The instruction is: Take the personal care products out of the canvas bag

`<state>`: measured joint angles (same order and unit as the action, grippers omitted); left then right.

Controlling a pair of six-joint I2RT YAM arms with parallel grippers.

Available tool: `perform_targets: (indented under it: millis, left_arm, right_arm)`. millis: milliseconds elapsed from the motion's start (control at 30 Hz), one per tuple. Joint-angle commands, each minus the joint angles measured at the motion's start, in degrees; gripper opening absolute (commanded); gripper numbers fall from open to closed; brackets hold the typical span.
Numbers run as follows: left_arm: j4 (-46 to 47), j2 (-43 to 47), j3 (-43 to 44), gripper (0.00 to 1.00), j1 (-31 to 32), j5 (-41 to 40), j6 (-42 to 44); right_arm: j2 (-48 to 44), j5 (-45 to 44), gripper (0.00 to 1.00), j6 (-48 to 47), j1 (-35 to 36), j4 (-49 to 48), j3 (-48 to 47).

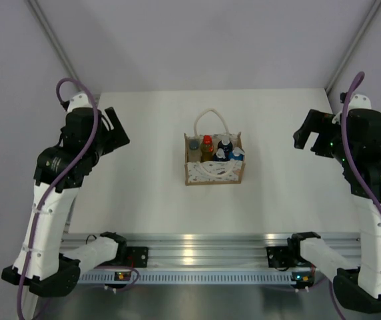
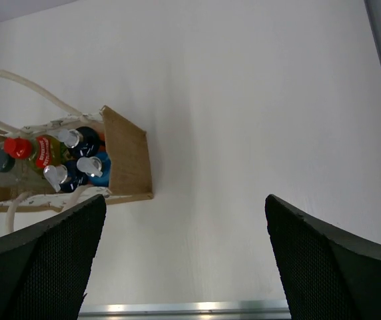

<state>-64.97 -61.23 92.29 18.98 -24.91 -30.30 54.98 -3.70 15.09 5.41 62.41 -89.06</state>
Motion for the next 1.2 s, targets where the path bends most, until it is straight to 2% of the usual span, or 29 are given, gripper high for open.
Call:
perform_targets:
  millis: [0, 167, 333, 400, 433, 467, 500, 600, 700, 733, 800, 867, 1000, 1100, 1167]
  left_arm:
    - [-0.4, -0.8, 3.2, 0.99, 0.4, 1.7, -1.4]
    - [-0.3, -4.1, 4.9, 0.99, 0.3, 7.8, -7.1]
    - [1.2, -8.3, 1.4, 0.98, 0.7, 22.5, -17.5]
    - [4.5, -9.3, -1.9, 0.98, 2.5, 27.5, -21.4]
    - [11.4, -9.6, -6.6, 0.99, 3.2, 33.5, -22.3]
    - [14.1, -9.9, -8.3, 0.99, 4.6, 34.5, -24.5]
    - [15.7, -10.6, -9.1, 0.98, 7.9, 34.1, -25.2]
    - [16.6, -15.3, -8.9, 0.98, 11.9, 31.6, -25.9]
    - [16.7, -17.5, -10.5, 0.98, 13.7, 28.4, -26.4]
    - [16.7, -18.7, -10.6, 0.97, 14.1, 27.6, -25.9]
    - [17.4, -19.9, -10.8, 0.95, 15.5, 25.5, -23.8]
    - [17.5, -21.3, -12.0, 0.87, 15.7, 22.3, -23.0]
    - [17.9, -22.6, -15.1, 0.82, 15.9, 19.4, -22.7]
    - [20.8, -23.3, -18.4, 0.76, 16.1, 19.7, -22.2]
    - [22.7, -24.4, -19.7, 0.75, 16.1, 20.2, -21.3]
  right_arm:
    - [0.1, -1.8, 0.99, -0.1, 0.2, -1.9, -1.5]
    - [0.1, 2.2, 1.0, -0.9, 0.2, -3.9, 0.5]
    - [1.9, 9.1, 0.99, 0.7, 0.3, -6.4, 2.8]
    - [3.2, 11.2, 0.99, 1.0, 0.4, -6.9, 3.2]
    - [3.8, 12.6, 0.99, 1.0, 0.7, -7.0, 3.1]
    - [4.9, 13.4, 0.99, 0.9, 0.9, -7.0, 2.9]
    - [5.5, 14.2, 0.99, 0.7, 1.2, -7.0, 2.7]
    - [7.4, 14.5, 0.99, 0.6, 3.9, -7.0, 2.5]
    - [9.3, 8.8, 1.0, 0.4, 10.4, -7.0, 2.1]
    - [9.9, 5.8, 0.99, 0.1, 14.5, -6.8, 1.9]
    - [12.2, 4.1, 0.99, -0.1, 19.7, -6.9, 0.9]
    - [15.0, 1.2, 0.99, 0.3, 22.6, -7.0, -0.5]
    - [19.5, -2.9, 0.99, 0.2, 29.7, -8.3, -3.0]
    - [22.5, -3.5, 0.99, 0.5, 31.3, -10.2, -3.9]
    - [25.2, -3.2, 0.98, 0.6, 31.9, -11.3, -4.7]
